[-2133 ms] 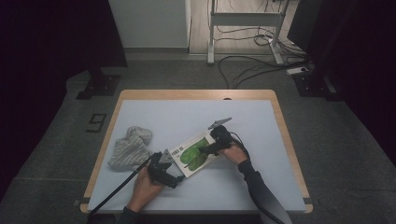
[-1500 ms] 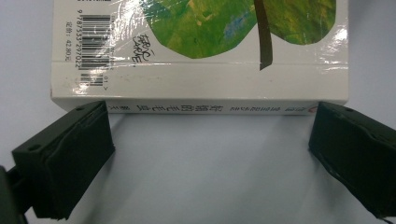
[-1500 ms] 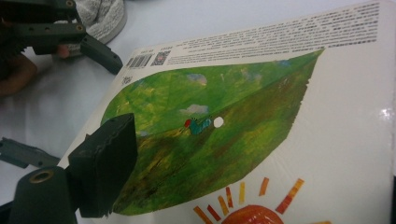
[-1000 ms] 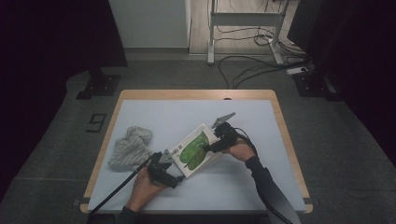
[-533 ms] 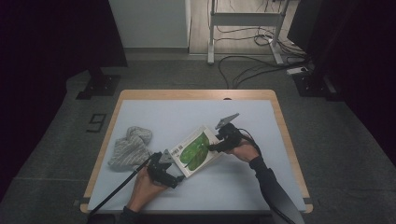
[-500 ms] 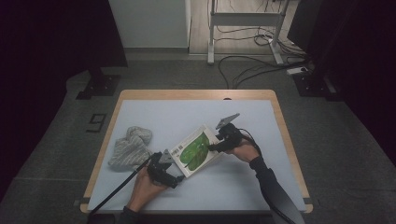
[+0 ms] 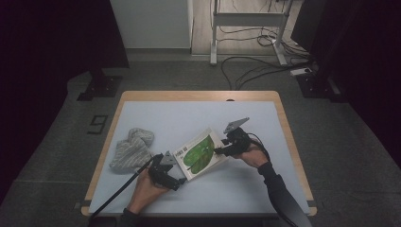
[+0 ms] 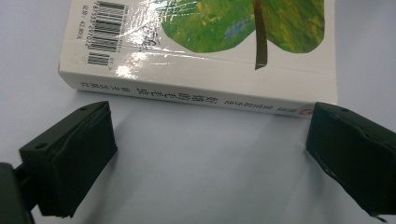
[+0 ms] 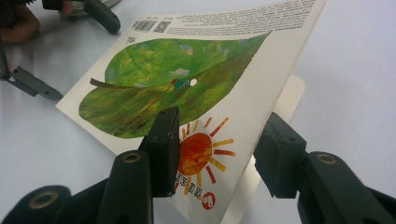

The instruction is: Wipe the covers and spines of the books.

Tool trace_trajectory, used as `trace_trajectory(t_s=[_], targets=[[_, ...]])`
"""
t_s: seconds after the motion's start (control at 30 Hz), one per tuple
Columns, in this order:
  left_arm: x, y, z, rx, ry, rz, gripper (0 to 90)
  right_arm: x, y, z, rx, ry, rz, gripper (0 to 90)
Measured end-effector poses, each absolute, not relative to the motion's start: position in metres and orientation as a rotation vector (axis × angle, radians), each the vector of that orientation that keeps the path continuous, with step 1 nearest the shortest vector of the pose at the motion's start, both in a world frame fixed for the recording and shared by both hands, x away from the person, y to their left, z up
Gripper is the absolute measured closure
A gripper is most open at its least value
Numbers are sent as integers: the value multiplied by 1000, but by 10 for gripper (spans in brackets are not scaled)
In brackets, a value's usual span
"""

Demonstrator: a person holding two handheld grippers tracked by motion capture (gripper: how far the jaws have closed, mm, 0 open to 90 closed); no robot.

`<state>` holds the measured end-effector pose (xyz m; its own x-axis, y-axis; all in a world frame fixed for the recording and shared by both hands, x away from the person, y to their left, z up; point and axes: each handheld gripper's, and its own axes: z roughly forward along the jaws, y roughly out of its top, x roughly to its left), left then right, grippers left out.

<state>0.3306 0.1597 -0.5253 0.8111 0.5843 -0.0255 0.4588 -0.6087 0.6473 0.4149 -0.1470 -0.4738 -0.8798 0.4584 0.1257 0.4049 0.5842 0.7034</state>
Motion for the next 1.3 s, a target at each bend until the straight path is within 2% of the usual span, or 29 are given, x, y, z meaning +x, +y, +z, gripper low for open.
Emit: trace_trajectory(t_s=[0.5, 1.3], targets=[[333, 162, -518, 2280, 779, 206, 29, 398, -165, -483, 763, 2693, 1261, 596], [338, 156, -509, 2278, 754, 174, 53, 374, -187, -495, 813, 2687, 1290, 636]])
